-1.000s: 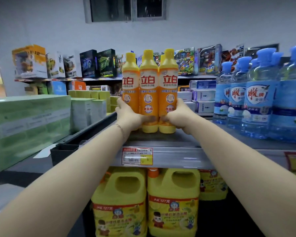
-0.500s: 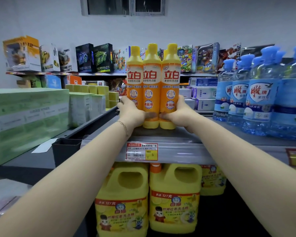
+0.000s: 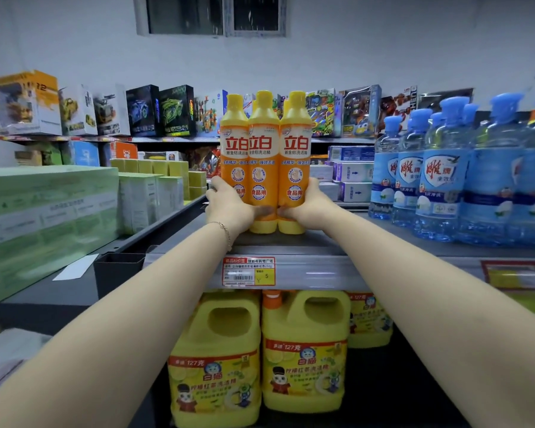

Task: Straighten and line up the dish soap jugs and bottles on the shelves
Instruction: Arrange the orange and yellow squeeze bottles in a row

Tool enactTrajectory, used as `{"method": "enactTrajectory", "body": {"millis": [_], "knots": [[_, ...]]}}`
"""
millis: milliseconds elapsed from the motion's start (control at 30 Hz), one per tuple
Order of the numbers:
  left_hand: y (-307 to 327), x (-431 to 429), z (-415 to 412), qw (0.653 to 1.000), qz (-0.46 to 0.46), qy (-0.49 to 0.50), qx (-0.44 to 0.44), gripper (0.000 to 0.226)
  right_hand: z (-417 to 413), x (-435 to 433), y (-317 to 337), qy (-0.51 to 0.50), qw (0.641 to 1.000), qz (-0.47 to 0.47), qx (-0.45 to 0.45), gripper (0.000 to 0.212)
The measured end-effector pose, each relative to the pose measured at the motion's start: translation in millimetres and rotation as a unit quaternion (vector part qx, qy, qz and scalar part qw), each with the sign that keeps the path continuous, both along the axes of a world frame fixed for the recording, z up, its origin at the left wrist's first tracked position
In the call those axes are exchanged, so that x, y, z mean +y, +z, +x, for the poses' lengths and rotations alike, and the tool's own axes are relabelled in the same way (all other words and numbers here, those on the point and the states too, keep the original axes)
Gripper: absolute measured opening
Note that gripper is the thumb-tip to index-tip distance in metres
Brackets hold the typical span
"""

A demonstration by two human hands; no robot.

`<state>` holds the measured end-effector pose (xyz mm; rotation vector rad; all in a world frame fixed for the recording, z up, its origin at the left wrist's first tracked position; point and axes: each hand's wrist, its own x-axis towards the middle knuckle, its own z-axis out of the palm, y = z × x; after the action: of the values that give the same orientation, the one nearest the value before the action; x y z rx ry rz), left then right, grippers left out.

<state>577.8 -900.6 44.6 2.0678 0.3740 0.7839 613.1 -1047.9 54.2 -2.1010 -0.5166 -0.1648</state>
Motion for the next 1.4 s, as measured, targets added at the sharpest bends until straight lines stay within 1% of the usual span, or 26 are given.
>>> {"method": "enactTrajectory", "body": {"millis": [67, 133, 167, 200, 267, 300, 333, 400, 433, 467, 567, 633, 667, 767, 867, 967, 1167, 1233, 1300, 1400], "knots": [[2.1, -0.5, -3.9, 1.000, 0.013, -0.003, 0.012, 0.111, -3.5, -2.6, 2.4, 0.001, 0.999, -0.033, 0.002, 0.083], [4.8, 0.2, -9.8, 0.999, 0.026, -0.006, 0.023, 0.110, -10.5, -6.9, 6.7, 0.010, 0.996, -0.087, 0.006, 0.077], [6.2, 1.1, -13.2, 0.999, 0.029, -0.007, 0.026, 0.109, -15.1, -10.0, 9.6, 0.013, 0.992, -0.128, 0.002, 0.068], [8.0, 1.7, -16.7, 0.999, 0.033, -0.005, 0.024, 0.108, -19.0, -14.1, 12.4, 0.011, 0.985, -0.170, -0.012, 0.056], [12.3, 1.6, -23.0, 0.997, 0.075, 0.014, 0.006, 0.098, -26.3, -24.2, 16.7, -0.004, 0.972, -0.229, -0.057, 0.022], [15.4, -0.9, -26.2, 0.993, 0.118, 0.025, -0.008, 0.087, -29.2, -30.3, 17.9, -0.013, 0.967, -0.238, -0.087, 0.016], [19.0, -6.1, -29.4, 0.985, 0.169, 0.027, -0.028, 0.073, -30.9, -36.6, 18.3, -0.025, 0.963, -0.238, -0.124, 0.016], [27.7, -25.4, -36.1, 0.962, 0.267, -0.014, -0.064, 0.042, -34.1, -51.7, 18.2, -0.057, 0.951, -0.223, -0.205, 0.015], [31.7, -38.8, -39.0, 0.947, 0.309, -0.049, -0.074, 0.032, -37.1, -61.2, 18.0, -0.080, 0.941, -0.217, -0.247, 0.015], [35.1, -54.6, -40.8, 0.930, 0.348, -0.085, -0.080, 0.026, -40.7, -72.5, 17.6, -0.108, 0.929, -0.213, -0.283, 0.015], [38.1, -105.8, -38.5, 0.877, 0.443, -0.165, -0.084, 0.021, -50.4, -114.0, 16.8, -0.175, 0.892, -0.215, -0.357, 0.017], [34.1, -139.7, -31.9, 0.849, 0.481, -0.197, -0.095, 0.016, -58.5, -146.2, 16.9, -0.198, 0.872, -0.230, -0.384, 0.020], [30.7, -156.2, -28.6, 0.840, 0.487, -0.214, -0.102, 0.014, -62.2, -162.6, 16.4, -0.207, 0.866, -0.237, -0.389, 0.020], [19.6, -206.6, -21.5, 0.825, 0.490, -0.256, -0.117, 0.017, -68.0, -213.3, 14.4, -0.229, 0.857, -0.254, -0.385, 0.017], [11.5, -258.1, -16.3, 0.819, 0.483, -0.279, -0.136, 0.013, -65.5, -264.8, 9.7, -0.247, 0.861, -0.258, -0.363, 0.016], [8.0, -311.0, -9.0, 0.819, 0.463, -0.307, -0.144, 0.013, -56.9, -315.4, 3.2, -0.266, 0.860, -0.240, -0.364, 0.016], [3.2, -415.4, 18.3, 0.837, 0.400, -0.341, -0.151, 0.016, -21.1, -414.4, -5.1, -0.287, 0.871, -0.178, -0.356, 0.017], [2.7, -448.7, 31.1, 0.848, 0.379, -0.346, -0.132, 0.023, -8.7, -447.4, -7.2, -0.298, 0.876, -0.160, -0.344, 0.014], [2.9, -478.1, 44.8, 0.870, 0.329, -0.350, -0.114, 0.033, 5.3, -477.5, -10.0, -0.307, 0.886, -0.134, -0.322, 0.012], [3.3, -512.4, 68.1, 0.912, 0.233, -0.331, -0.067, 0.059, 34.8, -514.0, -13.1, -0.306, 0.913, -0.079, -0.259, 0.022]]}}
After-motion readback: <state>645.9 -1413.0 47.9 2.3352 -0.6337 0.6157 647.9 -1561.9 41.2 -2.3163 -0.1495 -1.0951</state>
